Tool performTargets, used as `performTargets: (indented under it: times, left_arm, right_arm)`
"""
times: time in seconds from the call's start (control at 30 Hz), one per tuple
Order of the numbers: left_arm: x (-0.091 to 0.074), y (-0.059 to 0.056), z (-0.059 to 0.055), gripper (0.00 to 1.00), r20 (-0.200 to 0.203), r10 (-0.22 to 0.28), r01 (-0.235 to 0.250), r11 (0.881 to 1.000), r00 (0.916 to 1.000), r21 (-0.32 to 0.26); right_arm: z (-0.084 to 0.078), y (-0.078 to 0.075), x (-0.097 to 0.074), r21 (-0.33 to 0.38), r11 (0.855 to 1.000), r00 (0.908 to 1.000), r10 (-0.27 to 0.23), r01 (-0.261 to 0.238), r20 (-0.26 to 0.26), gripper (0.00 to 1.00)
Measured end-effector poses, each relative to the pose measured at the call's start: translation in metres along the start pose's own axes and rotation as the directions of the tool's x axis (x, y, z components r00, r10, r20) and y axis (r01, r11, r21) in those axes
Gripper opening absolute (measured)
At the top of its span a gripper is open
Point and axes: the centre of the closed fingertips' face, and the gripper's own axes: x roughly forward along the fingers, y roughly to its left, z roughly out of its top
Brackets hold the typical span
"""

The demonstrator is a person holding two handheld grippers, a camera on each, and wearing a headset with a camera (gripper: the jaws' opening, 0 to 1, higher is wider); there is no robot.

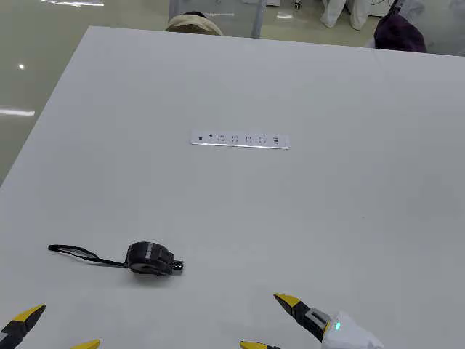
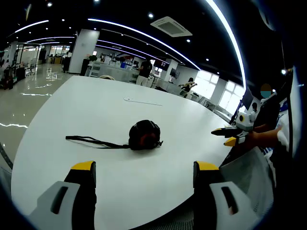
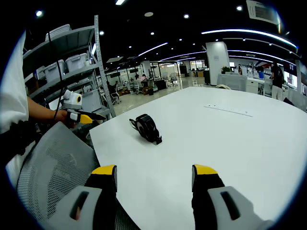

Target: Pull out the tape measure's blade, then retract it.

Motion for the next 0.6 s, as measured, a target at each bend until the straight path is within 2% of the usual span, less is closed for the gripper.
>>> performTargets:
  times: [0.6]
  left_arm:
    - [0.0009, 0.0029, -0.0043, 0.82, -0.004, 0.002, -0.002, 1.000, 1.0000, -0.002]
  right_arm:
    - [0.0036, -0.0013, 0.0022, 0.003, 1.000, 0.9999, -0.008, 0.008, 0.012, 0.62]
